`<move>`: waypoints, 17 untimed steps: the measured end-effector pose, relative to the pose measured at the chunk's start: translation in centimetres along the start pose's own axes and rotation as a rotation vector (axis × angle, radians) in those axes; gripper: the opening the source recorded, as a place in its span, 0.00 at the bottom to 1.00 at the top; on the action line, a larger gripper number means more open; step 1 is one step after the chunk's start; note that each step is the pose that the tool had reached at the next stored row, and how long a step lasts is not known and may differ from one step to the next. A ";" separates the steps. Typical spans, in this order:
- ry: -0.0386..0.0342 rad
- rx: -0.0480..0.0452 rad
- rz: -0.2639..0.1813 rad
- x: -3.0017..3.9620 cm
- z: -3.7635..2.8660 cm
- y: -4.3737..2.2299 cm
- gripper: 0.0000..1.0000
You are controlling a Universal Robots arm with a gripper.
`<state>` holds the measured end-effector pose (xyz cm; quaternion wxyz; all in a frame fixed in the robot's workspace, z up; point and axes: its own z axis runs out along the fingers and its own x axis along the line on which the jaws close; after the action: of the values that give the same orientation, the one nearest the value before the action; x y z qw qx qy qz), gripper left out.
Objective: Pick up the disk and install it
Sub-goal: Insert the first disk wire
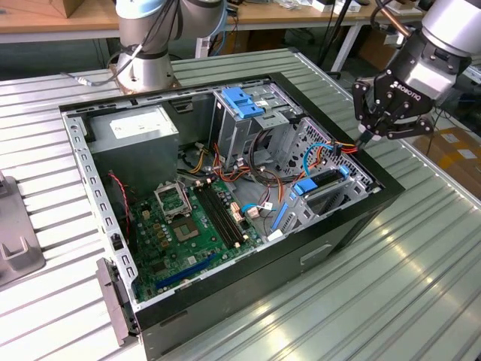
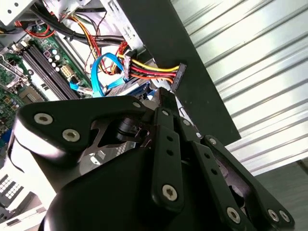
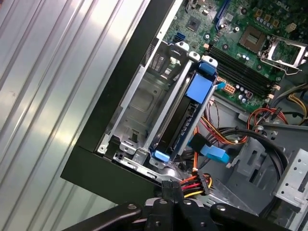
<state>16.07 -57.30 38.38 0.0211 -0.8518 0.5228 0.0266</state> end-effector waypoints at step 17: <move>-0.0045 -0.0186 -0.215 0.49 0.62 -1.25 0.10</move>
<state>17.39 -57.13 37.73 0.0171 -0.9032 0.4278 0.0309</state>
